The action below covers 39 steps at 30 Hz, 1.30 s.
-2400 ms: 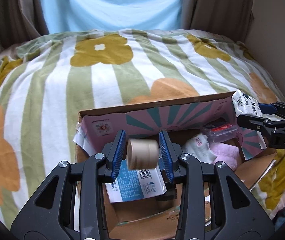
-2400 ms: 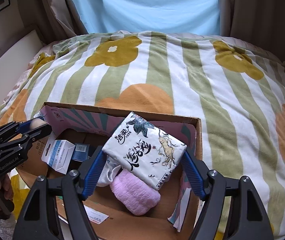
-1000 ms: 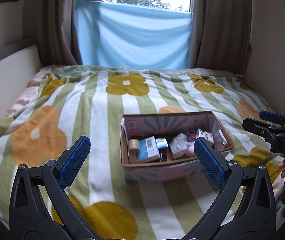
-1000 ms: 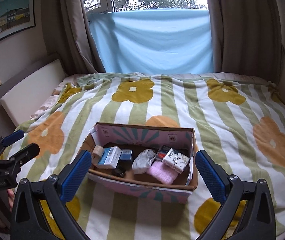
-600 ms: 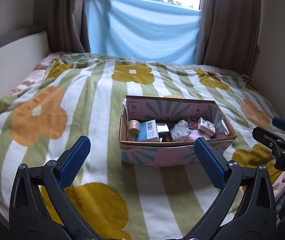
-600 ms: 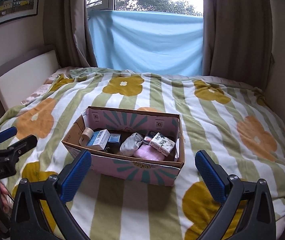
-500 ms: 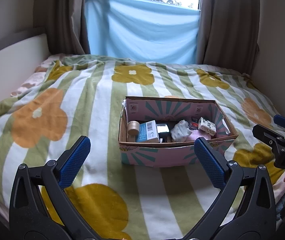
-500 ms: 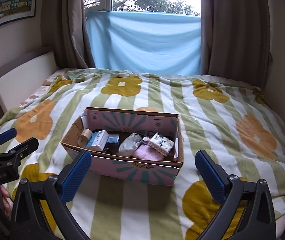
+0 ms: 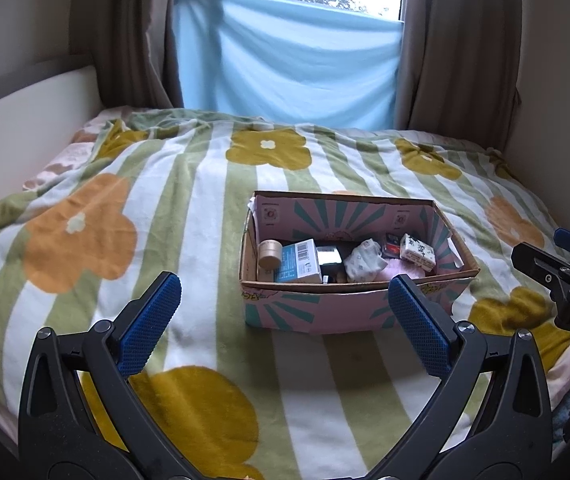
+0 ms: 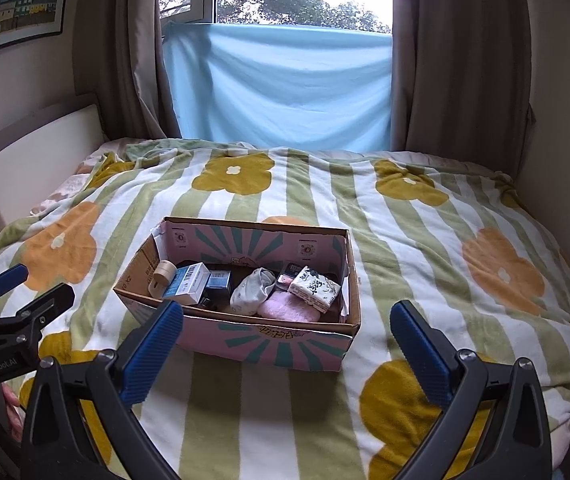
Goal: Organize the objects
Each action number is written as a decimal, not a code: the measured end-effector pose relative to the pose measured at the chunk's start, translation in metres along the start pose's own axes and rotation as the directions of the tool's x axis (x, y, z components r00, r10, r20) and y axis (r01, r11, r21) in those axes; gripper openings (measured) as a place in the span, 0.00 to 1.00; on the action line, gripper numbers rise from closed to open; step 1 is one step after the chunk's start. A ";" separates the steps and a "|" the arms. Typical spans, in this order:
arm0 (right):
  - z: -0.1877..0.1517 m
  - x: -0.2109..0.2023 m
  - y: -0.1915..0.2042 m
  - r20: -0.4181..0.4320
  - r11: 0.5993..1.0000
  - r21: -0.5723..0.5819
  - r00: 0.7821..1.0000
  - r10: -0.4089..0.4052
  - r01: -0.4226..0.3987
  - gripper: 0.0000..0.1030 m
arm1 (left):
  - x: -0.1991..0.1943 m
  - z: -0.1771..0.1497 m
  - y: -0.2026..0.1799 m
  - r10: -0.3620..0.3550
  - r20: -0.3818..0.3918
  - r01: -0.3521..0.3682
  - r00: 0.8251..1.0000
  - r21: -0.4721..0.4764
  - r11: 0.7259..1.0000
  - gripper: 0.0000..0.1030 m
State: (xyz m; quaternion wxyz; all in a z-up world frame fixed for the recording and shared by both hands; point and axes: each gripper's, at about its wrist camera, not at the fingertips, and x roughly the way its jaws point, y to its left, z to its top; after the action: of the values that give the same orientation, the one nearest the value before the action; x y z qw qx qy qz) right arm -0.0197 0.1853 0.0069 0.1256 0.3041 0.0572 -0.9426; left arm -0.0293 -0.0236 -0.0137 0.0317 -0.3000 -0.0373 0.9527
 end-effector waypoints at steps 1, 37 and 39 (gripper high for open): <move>0.000 -0.001 0.000 0.001 1.000 0.000 1.000 -0.005 0.005 1.00 | 0.000 -0.001 0.001 0.001 0.000 -0.001 1.000 0.000 1.000 1.00; -0.007 0.001 -0.003 -0.004 1.000 0.029 1.000 -0.002 0.002 1.00 | 0.004 -0.005 0.002 0.004 -0.015 -0.004 1.000 0.003 1.000 1.00; -0.007 0.000 -0.003 -0.002 1.000 0.029 1.000 0.002 -0.002 1.00 | 0.004 -0.005 0.002 0.010 -0.016 -0.010 1.000 0.001 1.000 1.00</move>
State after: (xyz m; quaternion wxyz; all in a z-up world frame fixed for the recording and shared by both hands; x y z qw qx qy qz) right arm -0.0171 0.1895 0.0015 0.1220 0.3069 0.0434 -0.9429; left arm -0.0300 -0.0251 -0.0207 0.0274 -0.3079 -0.0351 0.9504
